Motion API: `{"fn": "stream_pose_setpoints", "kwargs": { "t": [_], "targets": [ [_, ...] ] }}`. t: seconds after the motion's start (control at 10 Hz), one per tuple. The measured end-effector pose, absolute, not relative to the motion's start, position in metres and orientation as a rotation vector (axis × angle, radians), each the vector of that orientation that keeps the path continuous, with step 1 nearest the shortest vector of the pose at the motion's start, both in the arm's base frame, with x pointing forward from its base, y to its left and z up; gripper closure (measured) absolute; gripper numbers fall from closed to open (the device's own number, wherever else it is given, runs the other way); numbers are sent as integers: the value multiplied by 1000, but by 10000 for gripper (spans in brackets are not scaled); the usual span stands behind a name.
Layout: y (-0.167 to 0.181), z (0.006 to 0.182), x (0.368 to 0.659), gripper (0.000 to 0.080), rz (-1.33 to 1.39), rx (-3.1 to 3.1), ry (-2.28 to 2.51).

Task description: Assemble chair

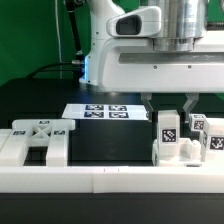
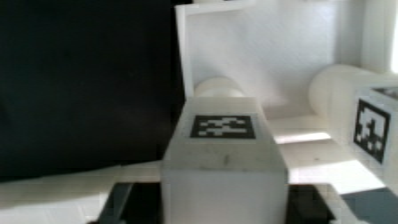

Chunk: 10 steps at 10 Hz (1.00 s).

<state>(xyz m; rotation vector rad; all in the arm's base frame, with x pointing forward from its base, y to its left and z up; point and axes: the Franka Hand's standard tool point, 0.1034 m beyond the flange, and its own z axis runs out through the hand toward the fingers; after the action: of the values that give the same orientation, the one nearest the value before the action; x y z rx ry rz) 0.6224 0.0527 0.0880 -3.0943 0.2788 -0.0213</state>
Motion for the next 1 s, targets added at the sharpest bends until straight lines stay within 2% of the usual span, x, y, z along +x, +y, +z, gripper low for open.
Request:
{"fn": "stream_pose_setpoints", "kwargs": {
  "t": [0.5,1.0],
  "targets": [
    [55,87,622,509,-15,-2882,1141],
    [57,86,622,509,4,-2600,1678]
  ]
}}
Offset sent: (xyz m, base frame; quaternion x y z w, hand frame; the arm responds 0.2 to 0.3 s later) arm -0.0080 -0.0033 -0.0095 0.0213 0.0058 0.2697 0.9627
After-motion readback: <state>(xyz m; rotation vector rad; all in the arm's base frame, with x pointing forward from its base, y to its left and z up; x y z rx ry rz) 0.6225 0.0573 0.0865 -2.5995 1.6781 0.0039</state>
